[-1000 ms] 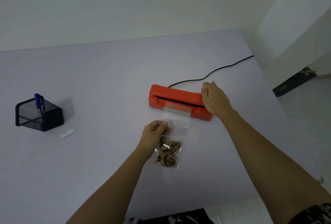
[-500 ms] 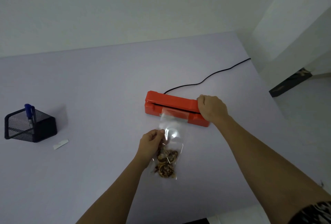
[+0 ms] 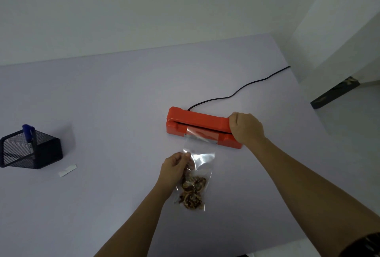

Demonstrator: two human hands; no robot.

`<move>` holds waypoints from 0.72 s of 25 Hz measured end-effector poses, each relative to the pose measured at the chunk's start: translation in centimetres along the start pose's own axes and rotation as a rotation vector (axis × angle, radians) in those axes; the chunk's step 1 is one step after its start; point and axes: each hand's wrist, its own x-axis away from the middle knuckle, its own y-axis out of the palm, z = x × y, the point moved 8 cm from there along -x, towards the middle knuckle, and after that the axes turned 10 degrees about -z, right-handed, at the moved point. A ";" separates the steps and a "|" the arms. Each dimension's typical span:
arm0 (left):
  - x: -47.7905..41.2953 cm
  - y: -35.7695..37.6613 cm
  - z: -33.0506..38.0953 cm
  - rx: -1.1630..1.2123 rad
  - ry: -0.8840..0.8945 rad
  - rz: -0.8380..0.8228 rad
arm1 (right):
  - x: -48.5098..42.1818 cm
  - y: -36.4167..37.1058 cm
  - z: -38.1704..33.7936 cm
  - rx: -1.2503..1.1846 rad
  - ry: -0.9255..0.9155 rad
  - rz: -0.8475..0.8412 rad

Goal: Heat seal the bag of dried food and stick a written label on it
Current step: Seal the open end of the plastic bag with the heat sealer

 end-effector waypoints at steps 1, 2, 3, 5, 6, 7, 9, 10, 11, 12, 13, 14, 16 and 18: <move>0.0 0.0 0.1 -0.002 -0.001 -0.003 | 0.0 -0.1 -0.1 0.003 -0.006 0.009; -0.1 0.1 0.1 -0.006 -0.003 -0.004 | 0.0 -0.2 -0.1 0.004 -0.007 0.014; -0.2 0.0 0.2 -0.011 -0.005 -0.003 | -0.1 -0.2 -0.2 0.006 -0.007 0.014; -0.2 0.0 0.2 -0.012 -0.005 -0.003 | 0.0 -0.2 -0.2 0.005 -0.007 0.006; -0.2 0.1 0.2 -0.009 -0.002 -0.006 | 0.0 -0.2 -0.2 0.004 -0.009 0.001; -0.2 0.1 0.2 -0.005 0.000 -0.008 | 0.0 -0.2 -0.2 0.002 -0.010 -0.002; -0.2 0.1 0.2 0.000 0.003 -0.011 | 0.0 -0.3 -0.3 0.000 -0.008 -0.011; -0.2 0.1 0.2 -0.001 0.005 -0.013 | 0.1 -0.4 -0.4 0.001 -0.009 -0.015; -0.2 0.1 0.3 -0.005 0.008 -0.016 | 0.2 -0.5 -0.5 0.006 -0.012 -0.016; -0.2 0.1 0.4 -0.009 0.010 -0.017 | 0.3 -0.5 -0.6 0.013 -0.015 -0.016; -0.2 0.1 0.5 -0.009 0.010 -0.018 | 0.4 -0.6 -0.7 0.022 -0.018 -0.014; -0.1 0.2 0.5 -0.007 0.010 -0.017 | 0.4 -0.7 -0.7 0.029 -0.022 -0.011; -0.1 0.1 0.6 -0.005 0.010 -0.013 | 0.6 -0.9 -0.9 0.037 -0.029 -0.007; -0.1 0.1 0.6 -0.010 0.011 -0.013 | 0.6 -0.9 -1.0 0.045 -0.032 -0.005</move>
